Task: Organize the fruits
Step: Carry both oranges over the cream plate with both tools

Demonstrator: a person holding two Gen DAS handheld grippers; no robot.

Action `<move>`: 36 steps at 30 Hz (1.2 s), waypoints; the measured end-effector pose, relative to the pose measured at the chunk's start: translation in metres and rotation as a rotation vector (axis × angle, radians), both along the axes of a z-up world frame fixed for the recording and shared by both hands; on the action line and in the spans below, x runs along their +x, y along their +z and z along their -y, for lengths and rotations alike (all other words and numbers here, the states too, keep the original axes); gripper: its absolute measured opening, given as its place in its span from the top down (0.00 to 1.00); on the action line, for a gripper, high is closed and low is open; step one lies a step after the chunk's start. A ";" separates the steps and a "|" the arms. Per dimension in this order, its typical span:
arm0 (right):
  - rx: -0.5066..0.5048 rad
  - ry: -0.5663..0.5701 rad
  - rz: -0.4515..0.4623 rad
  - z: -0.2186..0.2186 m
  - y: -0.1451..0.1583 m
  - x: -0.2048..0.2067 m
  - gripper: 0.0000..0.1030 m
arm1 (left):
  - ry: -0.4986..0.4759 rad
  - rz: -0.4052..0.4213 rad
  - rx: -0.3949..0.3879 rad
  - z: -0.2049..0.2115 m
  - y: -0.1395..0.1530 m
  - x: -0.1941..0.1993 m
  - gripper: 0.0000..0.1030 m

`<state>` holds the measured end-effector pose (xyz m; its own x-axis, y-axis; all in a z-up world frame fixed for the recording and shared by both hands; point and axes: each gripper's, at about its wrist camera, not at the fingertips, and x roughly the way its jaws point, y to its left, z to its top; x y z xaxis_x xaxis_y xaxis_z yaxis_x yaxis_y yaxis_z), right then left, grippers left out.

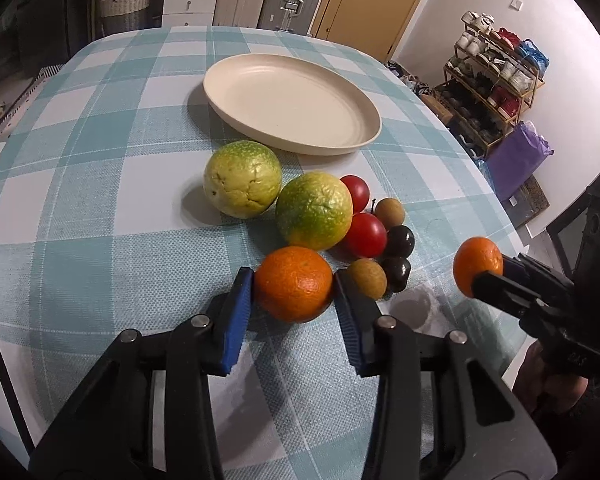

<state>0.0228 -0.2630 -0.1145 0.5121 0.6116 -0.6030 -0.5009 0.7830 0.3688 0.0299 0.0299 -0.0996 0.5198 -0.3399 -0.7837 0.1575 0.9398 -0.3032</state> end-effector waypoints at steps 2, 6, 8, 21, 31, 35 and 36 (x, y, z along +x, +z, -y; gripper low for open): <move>0.005 0.000 0.006 -0.001 0.003 0.002 0.61 | 0.001 -0.008 -0.031 -0.006 0.005 -0.002 0.63; 0.014 0.005 0.023 -0.001 0.011 0.005 0.61 | 0.003 0.017 -0.030 -0.015 0.019 -0.004 0.63; 0.019 0.005 0.028 -0.001 0.015 0.010 0.61 | 0.008 0.043 -0.029 -0.019 0.030 -0.004 0.63; 0.017 -0.032 0.114 0.000 0.060 0.070 0.61 | -0.013 0.139 -0.066 -0.029 0.093 0.059 0.63; -0.057 -0.094 0.179 -0.004 0.079 0.144 0.61 | -0.032 0.102 -0.033 -0.025 0.100 0.143 0.63; -0.066 -0.083 0.151 -0.012 0.074 0.178 0.61 | -0.025 0.081 -0.032 -0.028 0.096 0.177 0.63; -0.071 -0.076 0.149 -0.014 0.072 0.185 0.61 | -0.025 0.073 -0.040 -0.026 0.093 0.184 0.63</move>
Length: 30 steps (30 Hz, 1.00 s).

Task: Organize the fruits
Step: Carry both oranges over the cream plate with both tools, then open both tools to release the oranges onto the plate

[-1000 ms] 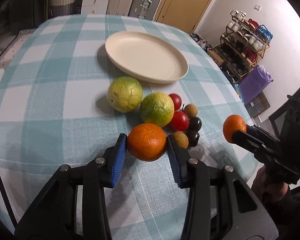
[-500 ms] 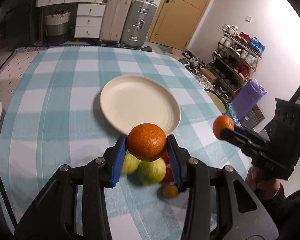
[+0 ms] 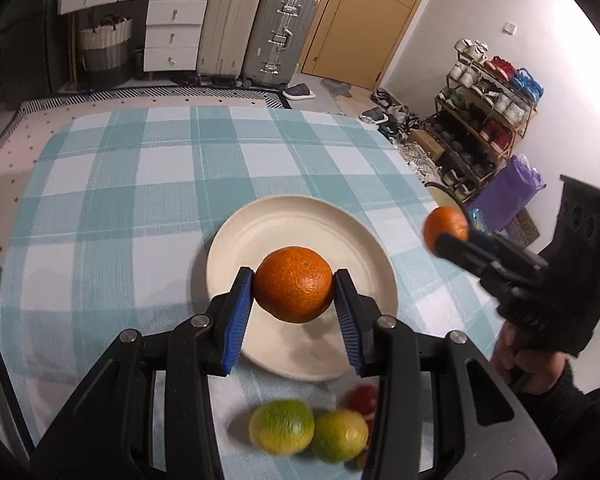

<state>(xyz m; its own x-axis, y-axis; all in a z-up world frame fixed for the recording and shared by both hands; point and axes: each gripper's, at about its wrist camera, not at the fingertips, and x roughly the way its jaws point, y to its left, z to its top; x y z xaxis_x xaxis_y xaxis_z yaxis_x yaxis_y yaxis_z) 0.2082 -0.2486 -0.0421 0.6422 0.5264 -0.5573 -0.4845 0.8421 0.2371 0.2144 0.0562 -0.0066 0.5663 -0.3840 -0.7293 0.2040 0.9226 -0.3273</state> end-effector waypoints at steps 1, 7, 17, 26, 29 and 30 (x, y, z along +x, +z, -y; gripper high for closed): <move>-0.005 0.004 -0.003 -0.003 -0.002 0.006 0.61 | -0.003 -0.004 -0.001 0.001 -0.001 0.006 0.63; -0.003 0.057 -0.072 -0.023 -0.022 0.047 0.61 | -0.024 -0.033 0.004 0.013 -0.012 0.051 0.63; -0.033 0.076 -0.127 -0.043 -0.047 0.080 0.61 | -0.015 -0.111 -0.034 0.016 -0.050 0.098 0.63; -0.048 0.096 -0.190 -0.050 -0.062 0.103 0.61 | -0.014 -0.157 -0.043 0.019 -0.072 0.118 0.63; -0.071 0.108 -0.198 -0.055 -0.069 0.101 0.61 | -0.020 -0.181 -0.065 0.020 -0.079 0.124 0.63; -0.070 0.111 -0.199 -0.057 -0.070 0.102 0.61 | -0.017 -0.185 -0.066 0.020 -0.081 0.127 0.63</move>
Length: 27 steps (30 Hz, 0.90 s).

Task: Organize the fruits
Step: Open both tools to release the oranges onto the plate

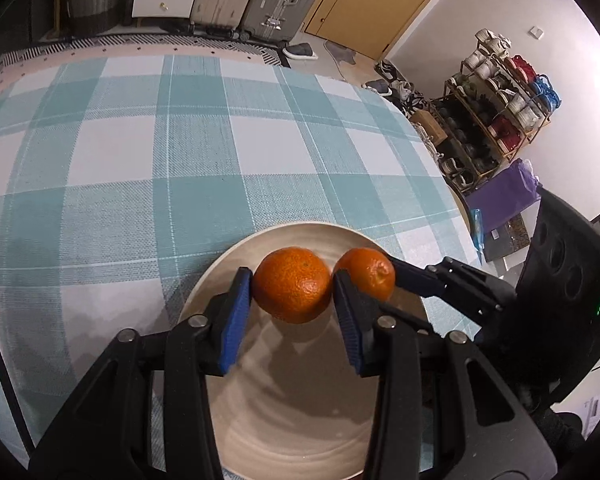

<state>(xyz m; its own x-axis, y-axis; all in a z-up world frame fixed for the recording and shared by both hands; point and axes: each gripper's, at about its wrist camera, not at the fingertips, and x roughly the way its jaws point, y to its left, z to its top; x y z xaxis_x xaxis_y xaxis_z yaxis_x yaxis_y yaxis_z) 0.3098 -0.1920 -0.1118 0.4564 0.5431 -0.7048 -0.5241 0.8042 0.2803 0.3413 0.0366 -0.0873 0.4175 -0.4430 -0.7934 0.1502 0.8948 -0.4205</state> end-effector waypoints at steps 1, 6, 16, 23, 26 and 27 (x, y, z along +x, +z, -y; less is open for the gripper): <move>-0.002 -0.003 -0.003 -0.001 -0.001 0.001 0.61 | 0.004 0.001 -0.011 -0.001 0.000 0.001 0.63; 0.010 -0.056 -0.039 0.003 -0.009 0.009 0.46 | 0.022 0.011 -0.001 -0.001 0.004 0.006 0.57; 0.055 -0.128 0.105 0.031 0.029 -0.022 0.16 | 0.102 0.130 0.033 -0.009 0.038 -0.036 0.27; 0.080 -0.120 0.126 0.035 0.053 -0.051 0.11 | 0.171 0.182 0.057 -0.013 0.063 -0.082 0.21; 0.086 -0.126 0.156 0.037 0.063 -0.069 0.08 | 0.177 0.212 0.080 -0.012 0.074 -0.101 0.20; 0.095 -0.127 0.164 0.038 0.065 -0.074 0.03 | 0.175 0.225 0.097 -0.010 0.079 -0.109 0.20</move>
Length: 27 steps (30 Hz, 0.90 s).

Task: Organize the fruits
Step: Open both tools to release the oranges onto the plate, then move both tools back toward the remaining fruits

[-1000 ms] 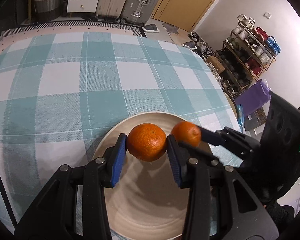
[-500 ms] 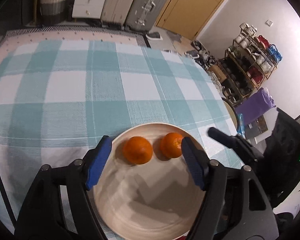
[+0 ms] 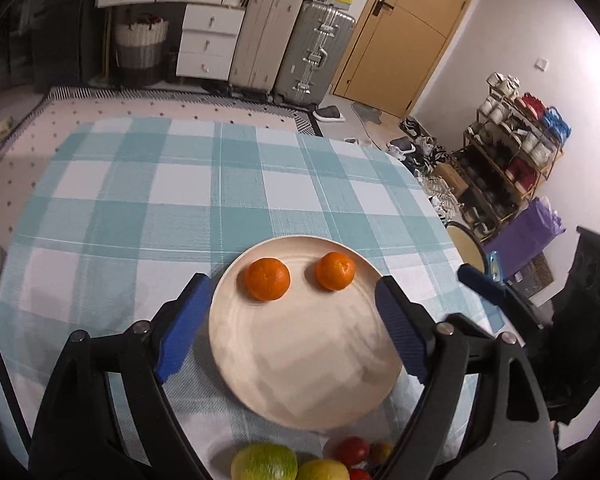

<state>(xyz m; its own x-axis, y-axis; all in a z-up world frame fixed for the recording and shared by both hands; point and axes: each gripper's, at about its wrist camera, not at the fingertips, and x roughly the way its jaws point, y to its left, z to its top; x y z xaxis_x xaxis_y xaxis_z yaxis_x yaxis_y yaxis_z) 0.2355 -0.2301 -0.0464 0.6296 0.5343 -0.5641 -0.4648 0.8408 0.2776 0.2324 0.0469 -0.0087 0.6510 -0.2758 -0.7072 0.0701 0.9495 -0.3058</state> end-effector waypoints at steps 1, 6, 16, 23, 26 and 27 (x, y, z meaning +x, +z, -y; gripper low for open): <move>0.024 0.006 0.011 0.003 0.004 -0.007 0.02 | 0.001 0.007 0.012 0.001 0.003 -0.005 0.19; 0.124 -0.006 0.022 0.018 0.017 -0.027 0.00 | 0.028 0.047 0.047 0.003 0.019 -0.036 0.09; 0.097 -0.079 0.071 0.029 0.025 -0.070 0.00 | 0.082 0.204 0.164 0.007 0.033 -0.110 0.01; 0.106 -0.116 0.104 0.037 0.025 -0.095 0.00 | 0.078 0.213 0.144 -0.001 0.023 -0.152 0.01; 0.096 -0.121 0.114 0.036 0.023 -0.107 0.00 | 0.074 0.199 0.146 -0.001 0.014 -0.163 0.01; 0.093 -0.119 0.109 0.036 0.022 -0.110 0.00 | 0.070 0.187 0.145 -0.001 0.009 -0.166 0.01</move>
<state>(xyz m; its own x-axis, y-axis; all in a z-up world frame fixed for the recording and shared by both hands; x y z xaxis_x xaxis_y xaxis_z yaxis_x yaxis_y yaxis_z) 0.1251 -0.2656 -0.0248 0.7462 0.4990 -0.4407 -0.3955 0.8648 0.3095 0.0664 0.0479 -0.0002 0.7882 -0.1299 -0.6016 0.0450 0.9870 -0.1542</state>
